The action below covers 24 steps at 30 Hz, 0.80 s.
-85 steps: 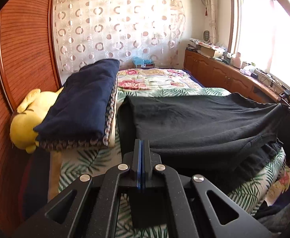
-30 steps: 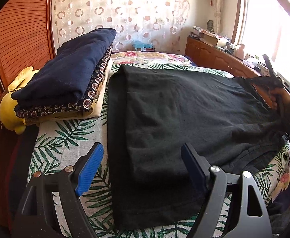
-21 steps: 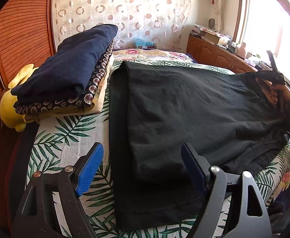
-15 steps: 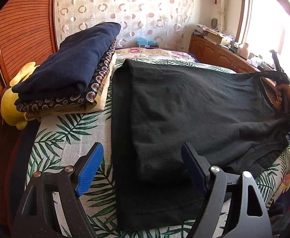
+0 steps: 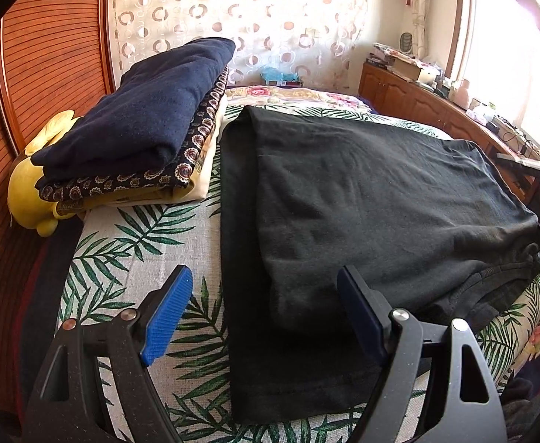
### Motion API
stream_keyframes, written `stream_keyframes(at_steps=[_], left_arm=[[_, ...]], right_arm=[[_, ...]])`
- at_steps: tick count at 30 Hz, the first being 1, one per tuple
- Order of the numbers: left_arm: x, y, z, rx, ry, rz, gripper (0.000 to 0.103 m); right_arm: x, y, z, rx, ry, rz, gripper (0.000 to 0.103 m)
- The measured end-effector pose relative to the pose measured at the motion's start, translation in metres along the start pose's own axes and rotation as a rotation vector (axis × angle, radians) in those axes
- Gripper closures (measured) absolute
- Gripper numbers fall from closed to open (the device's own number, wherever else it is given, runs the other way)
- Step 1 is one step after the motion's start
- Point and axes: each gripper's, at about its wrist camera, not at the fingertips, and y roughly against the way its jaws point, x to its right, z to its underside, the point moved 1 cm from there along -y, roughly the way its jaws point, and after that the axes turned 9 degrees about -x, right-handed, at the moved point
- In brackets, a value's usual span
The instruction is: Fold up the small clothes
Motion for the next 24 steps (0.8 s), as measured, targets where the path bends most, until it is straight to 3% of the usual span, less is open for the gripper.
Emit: stream_keyframes(at_steps=[9,17,24], left_arm=[[-0.005,-0.002,0.003,-0.013,0.013,-0.001,0.022],[-0.01,0.001,0.01,-0.01,0.037,0.023,0.022],[-0.019,0.011,0.014,0.005,0.071,0.044,0.022]], right_arm=[[-0.038,-0.01,0.056,-0.08,0.079,-0.077,0.085],[-0.039,-0.01,0.062,-0.075,0.076,-0.063,0.085],[-0.063,-0.01,0.067,-0.065,0.125,-0.015,0.072]])
